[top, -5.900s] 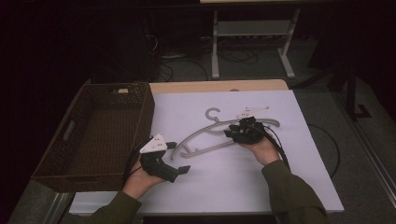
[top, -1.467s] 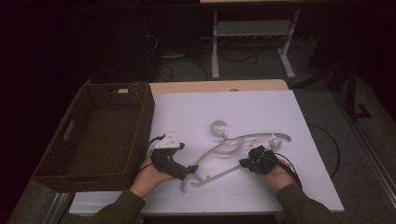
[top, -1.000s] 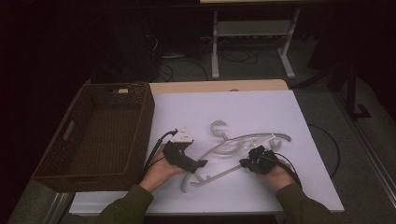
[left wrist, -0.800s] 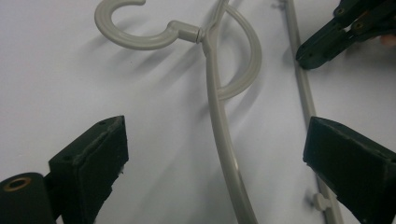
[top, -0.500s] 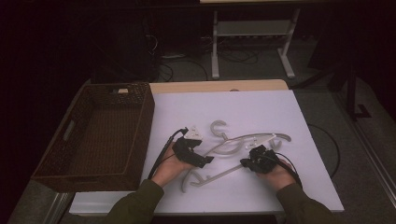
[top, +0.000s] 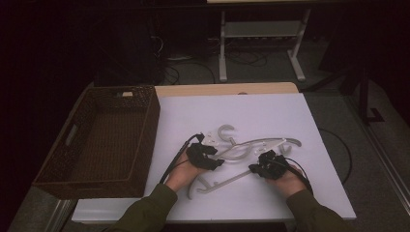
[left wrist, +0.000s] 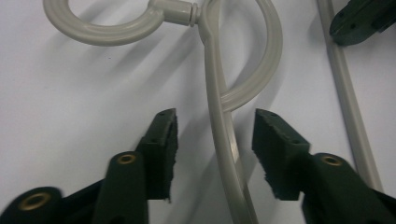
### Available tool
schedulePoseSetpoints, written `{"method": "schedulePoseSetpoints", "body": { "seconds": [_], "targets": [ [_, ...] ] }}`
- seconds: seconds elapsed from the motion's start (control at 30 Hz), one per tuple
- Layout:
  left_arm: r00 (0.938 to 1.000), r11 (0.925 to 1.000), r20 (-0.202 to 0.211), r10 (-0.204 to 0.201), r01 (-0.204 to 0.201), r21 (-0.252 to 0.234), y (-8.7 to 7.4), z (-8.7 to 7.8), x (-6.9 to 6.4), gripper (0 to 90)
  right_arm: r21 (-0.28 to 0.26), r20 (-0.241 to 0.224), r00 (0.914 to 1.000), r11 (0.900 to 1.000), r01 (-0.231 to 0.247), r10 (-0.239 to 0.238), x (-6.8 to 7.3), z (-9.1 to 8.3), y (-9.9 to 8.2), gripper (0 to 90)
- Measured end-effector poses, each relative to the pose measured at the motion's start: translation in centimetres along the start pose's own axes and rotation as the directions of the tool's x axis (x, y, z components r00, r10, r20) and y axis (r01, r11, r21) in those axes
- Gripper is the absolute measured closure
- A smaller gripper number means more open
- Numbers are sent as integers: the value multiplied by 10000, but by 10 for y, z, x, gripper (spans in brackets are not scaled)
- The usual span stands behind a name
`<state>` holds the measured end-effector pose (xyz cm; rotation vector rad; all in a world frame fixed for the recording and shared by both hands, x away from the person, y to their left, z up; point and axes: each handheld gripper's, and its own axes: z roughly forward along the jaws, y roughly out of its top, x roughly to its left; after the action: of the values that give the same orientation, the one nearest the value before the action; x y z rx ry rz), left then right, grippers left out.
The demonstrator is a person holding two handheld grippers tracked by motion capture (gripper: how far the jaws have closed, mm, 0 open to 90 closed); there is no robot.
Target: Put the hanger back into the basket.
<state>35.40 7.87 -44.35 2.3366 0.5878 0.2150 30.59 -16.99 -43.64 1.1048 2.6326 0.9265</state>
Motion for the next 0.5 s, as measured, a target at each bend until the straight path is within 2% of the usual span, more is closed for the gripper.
{"method": "schedulePoseSetpoints", "body": {
  "seconds": [0.17,0.27,0.33,0.5],
  "targets": [
    [9999,9999,-66,118,-117,11,2,2,0,654,-2,-12,10000,10000,-12,12,0,0,0,896],
    [9999,9999,68,122,-123,68,3,2,-1,696,-12,-14,10000,10000,-19,19,0,0,0,896],
    [9998,9999,146,118,-119,91,3,3,-1,765,-16,-1,10000,10000,-7,7,0,0,0,896],
    [9998,9997,131,-127,124,205,4,2,-1,783,-19,5,10000,10000,0,0,0,0,0,896]
  ]
}}
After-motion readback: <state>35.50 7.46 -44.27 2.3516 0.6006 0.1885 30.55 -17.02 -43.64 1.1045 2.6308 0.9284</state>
